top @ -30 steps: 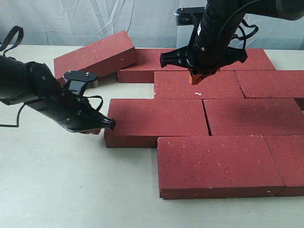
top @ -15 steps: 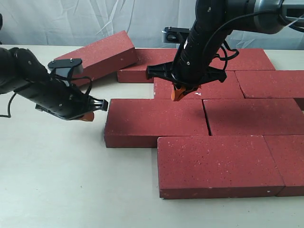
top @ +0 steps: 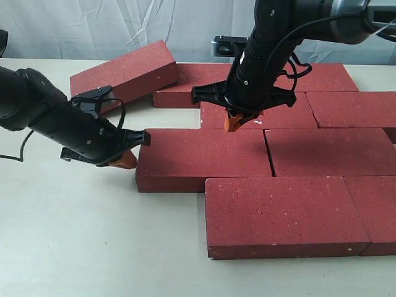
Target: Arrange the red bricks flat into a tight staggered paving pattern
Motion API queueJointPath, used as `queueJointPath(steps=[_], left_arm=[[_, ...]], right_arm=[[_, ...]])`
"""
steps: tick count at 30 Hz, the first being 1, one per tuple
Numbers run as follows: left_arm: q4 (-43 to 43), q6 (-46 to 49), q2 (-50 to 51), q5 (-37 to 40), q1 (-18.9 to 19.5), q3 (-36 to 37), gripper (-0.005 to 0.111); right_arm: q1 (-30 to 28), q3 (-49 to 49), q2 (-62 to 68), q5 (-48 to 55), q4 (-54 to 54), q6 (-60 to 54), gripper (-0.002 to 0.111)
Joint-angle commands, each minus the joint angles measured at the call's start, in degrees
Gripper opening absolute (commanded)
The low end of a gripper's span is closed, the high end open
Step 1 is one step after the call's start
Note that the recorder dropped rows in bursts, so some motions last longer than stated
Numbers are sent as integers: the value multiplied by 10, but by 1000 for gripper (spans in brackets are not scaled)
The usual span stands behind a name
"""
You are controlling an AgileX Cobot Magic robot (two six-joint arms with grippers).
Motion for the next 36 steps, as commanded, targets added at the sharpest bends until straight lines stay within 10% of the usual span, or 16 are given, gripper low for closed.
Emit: queueJointPath(steps=[1, 11, 36], left_arm=[[-16, 2, 1, 10, -4, -2, 0], [-11, 8, 1, 7, -30, -2, 0], [36, -7, -16, 10, 72, -25, 0]], right_arm=[[-2, -3, 0, -2, -10, -3, -1], [-2, -3, 0, -2, -13, -3, -1], [-3, -3, 6, -89, -25, -55, -1]])
